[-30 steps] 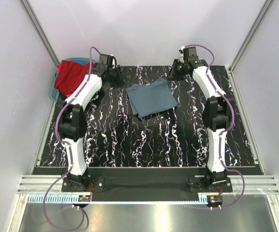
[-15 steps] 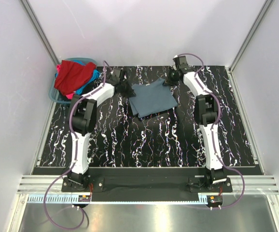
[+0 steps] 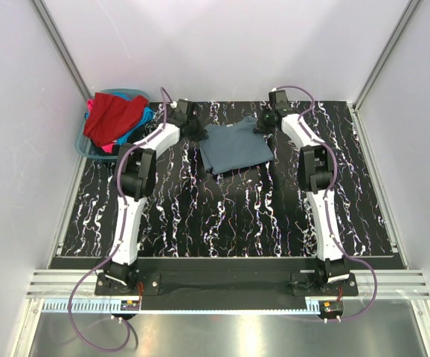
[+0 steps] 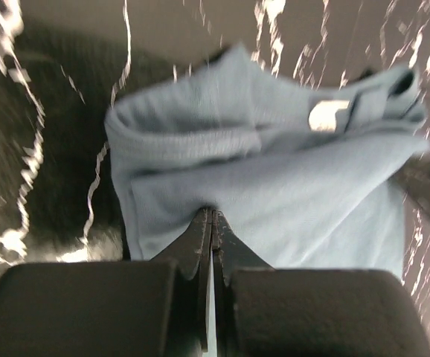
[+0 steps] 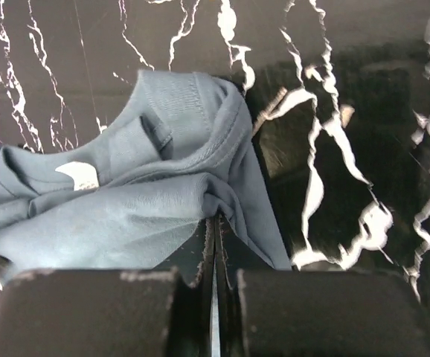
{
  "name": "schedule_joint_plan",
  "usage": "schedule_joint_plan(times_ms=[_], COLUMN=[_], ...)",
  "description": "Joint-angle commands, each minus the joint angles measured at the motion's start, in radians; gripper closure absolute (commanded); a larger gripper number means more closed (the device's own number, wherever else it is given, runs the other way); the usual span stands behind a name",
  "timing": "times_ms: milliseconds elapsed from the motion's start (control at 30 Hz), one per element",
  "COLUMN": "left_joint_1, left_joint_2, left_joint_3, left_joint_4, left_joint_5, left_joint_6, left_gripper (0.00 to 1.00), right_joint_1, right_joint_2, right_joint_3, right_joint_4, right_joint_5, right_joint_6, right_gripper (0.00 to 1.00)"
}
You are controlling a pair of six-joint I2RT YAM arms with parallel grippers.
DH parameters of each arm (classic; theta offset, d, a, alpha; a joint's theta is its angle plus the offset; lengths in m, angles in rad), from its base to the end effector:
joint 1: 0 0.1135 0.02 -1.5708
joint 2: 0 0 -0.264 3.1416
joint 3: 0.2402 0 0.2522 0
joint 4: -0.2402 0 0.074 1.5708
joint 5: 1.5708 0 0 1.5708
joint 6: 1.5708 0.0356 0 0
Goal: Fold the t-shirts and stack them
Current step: Fold the tshirt
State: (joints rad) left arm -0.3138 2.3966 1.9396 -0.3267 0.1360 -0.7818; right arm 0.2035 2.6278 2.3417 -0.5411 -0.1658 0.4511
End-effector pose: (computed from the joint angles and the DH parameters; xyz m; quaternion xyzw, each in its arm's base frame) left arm 0.5100 -0.1706 0.1611 -0.1883 0.9023 -0.2528 0.2939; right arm 0.5626 0.1221 0.1514 0.0848 0.9251 0.1894 0.3180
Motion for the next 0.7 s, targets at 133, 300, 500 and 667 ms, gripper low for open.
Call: schedule_joint_plan(times_ms=[133,300,500,667], left_joint_1=[0.019,0.009,-0.024,-0.047], left_joint_2=[-0.106,-0.252,-0.537,-0.727], left_joint_3=[0.044,0.007,-0.309,-0.551], left_joint_4=[0.003,-0.064,-0.077,-0.077], left_joint_5=[0.040,0.071,0.044,0.001], left_joint_6=[0.165,0.288,0.315,0.303], left_gripper=[0.96,0.64,0.10,0.01], right_joint_1=[-0.004,-0.006,-0.004,-0.004], right_joint_2=[-0.316,-0.478,-0.639,-0.745], right_joint_3=[-0.307,-0.326,-0.459,-0.659], right_joint_4=[0.078,0.070,0.041,0.038], right_joint_5=[-0.030,-0.107,-0.144,-0.147], right_joint_6=[-0.038,-0.071,-0.065,-0.071], right_gripper=[1.00,0.68,0.00,0.00])
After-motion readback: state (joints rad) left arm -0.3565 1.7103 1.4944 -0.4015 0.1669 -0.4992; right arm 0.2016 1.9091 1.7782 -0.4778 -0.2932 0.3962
